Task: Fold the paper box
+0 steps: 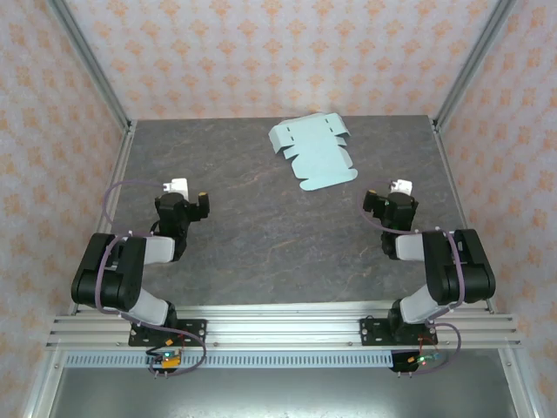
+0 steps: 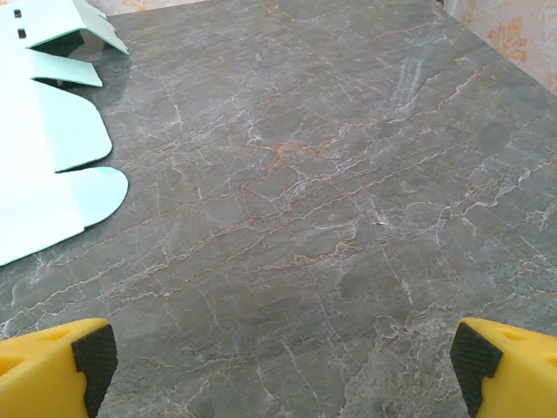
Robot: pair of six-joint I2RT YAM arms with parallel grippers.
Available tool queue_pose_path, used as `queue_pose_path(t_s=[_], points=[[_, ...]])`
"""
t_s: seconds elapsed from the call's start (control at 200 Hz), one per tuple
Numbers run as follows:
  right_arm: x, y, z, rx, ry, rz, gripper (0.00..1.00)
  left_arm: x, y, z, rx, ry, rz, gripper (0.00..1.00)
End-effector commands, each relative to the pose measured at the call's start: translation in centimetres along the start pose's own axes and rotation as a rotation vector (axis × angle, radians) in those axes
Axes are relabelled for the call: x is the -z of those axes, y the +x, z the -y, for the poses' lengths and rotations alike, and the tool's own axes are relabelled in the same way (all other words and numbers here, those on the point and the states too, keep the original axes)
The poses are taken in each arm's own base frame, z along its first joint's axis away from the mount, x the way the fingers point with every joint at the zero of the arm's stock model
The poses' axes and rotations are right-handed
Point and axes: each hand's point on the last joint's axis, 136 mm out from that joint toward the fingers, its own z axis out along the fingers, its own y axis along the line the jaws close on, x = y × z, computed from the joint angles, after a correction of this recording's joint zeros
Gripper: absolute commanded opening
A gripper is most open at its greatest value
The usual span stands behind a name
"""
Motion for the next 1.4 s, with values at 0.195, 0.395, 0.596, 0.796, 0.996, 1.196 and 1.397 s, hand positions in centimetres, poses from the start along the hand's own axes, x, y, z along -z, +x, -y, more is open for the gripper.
queue_pose_path(t_s=[0.195,0.395,0.596,0.796,0.996,1.196,1.397], points=[[-0.1,-1.4,-0.2,-0.009,-0.010,0.036,0.99,-0.1,-1.8,-0.1,-0.008,-0.013,0.048,1.00],[-0.1,-1.4,-0.2,-0.010,-0.010,0.035,0.99,-0.1,-1.8,-0.1,-0.008,-0.013,0.048,1.00],[0.0,-1.4,-0.2,-0.009,-0.011,0.036,0.99,-0.1,-1.8,-0.1,-0.007,-0.013,0.048,1.00],[0.0,-1.5,-0.2,-0.011,-0.010,0.039,0.99,-0.1,-1.8,-0.1,-0.006,-0.010,0.048,1.00],[0.0,-1.5,-0.2,-0.009,-0.010,0.039,0.99,-0.1,-1.8,-0.1,-0.004,-0.011,0.048,1.00],[0.0,-1.4,-0.2,-0.010,-0.011,0.036,0.99,-0.1,-1.8,-0.2,-0.003,-0.014,0.048,1.00],[0.0,-2.6,-0.2,-0.005,0.007,0.005,0.99,1.1,-3.4,-0.2,-0.001,-0.007,0.026,1.00]])
